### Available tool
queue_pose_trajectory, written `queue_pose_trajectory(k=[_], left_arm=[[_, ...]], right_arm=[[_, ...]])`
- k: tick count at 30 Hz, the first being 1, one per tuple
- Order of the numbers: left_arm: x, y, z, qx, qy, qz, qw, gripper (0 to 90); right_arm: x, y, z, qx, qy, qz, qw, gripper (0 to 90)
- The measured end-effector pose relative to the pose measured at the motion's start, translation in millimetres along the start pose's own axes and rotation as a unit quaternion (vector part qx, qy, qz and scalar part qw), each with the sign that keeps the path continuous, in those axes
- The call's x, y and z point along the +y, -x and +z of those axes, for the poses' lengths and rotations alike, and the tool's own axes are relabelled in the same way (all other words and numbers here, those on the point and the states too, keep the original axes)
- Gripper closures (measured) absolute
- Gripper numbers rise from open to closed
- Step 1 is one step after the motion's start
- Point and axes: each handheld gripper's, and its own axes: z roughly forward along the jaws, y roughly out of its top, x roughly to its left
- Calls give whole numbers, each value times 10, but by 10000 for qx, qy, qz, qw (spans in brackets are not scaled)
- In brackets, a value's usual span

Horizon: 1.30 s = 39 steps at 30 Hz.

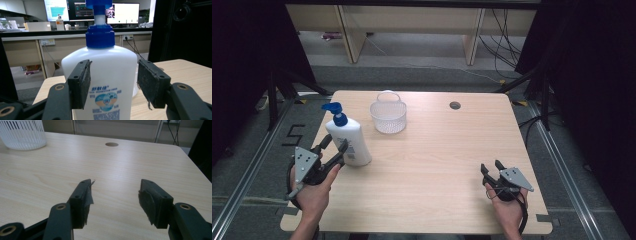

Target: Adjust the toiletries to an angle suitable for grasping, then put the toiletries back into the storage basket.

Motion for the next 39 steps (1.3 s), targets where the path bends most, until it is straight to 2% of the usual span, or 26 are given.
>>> queue_pose_trajectory(k=[3,4,5,6,7,8,9,10,12,13,15,18,21,22,24,25,26,27,28,31,32,37,38,39], left_arm=[[25,2,21,59,5,13,10000,432],[32,-1,35,76,14,7,10000,432],[37,-6,44,106,-10,2,9999,430],[37,-6,44,106,-10,2,9999,428],[38,-8,52,117,-9,-32,9999,428],[40,-9,55,134,-7,-27,9999,428],[42,-6,58,136,-8,-39,9999,428],[44,-1,68,133,-10,-37,9999,428],[48,5,79,138,6,-46,9999,428],[53,11,85,159,14,-51,9999,428],[66,21,97,194,18,-68,9998,428],[113,40,135,373,49,-99,9992,428],[146,46,158,439,76,-54,9990,428],[176,52,183,517,102,-108,9986,428],[206,54,211,553,113,-91,9984,428],[246,59,236,611,154,-104,9980,429],[264,57,247,643,180,-95,9977,429],[296,58,262,683,189,-133,9974,430],[315,60,273,696,208,-152,9972,431],[406,79,322,802,270,-95,9964,433],[430,83,339,818,265,-77,9963,434],[493,107,410,902,276,-7,9955,439],[505,115,440,952,238,-21,9952,439],[509,118,454,972,240,-36,9950,440]], right_arm=[[1,-1,14,73,1,64,10000,442],[6,3,22,-11,4,39,10000,442],[12,-6,36,10,-52,180,9998,441],[12,-6,36,10,-52,180,9998,441],[16,8,52,-4,-30,105,9999,441],[20,11,66,111,-28,94,9999,440],[28,1,65,63,-134,30,9999,440],[27,9,76,-15,-101,-90,9999,440],[27,15,78,26,-39,-116,9999,440],[23,-16,84,78,-53,99,9999,440],[33,0,89,160,-116,21,9998,439],[36,5,89,72,-108,-33,9999,436],[33,6,89,64,-70,15,10000,434],[30,-13,75,93,-116,180,9997,431],[30,-13,73,98,-119,186,9997,431],[25,2,84,48,1,56,10000,429],[26,8,92,145,-24,28,9999,429],[27,-1,96,143,-33,31,9999,429],[29,1,97,84,-15,-107,9999,429],[33,-13,98,108,-37,-171,9998,429],[32,-13,109,150,-6,-132,9998,428],[34,-14,105,66,-50,-130,9999,428],[30,-39,97,9,-97,26,9999,428],[30,-22,103,8,-53,-100,9999,428]])
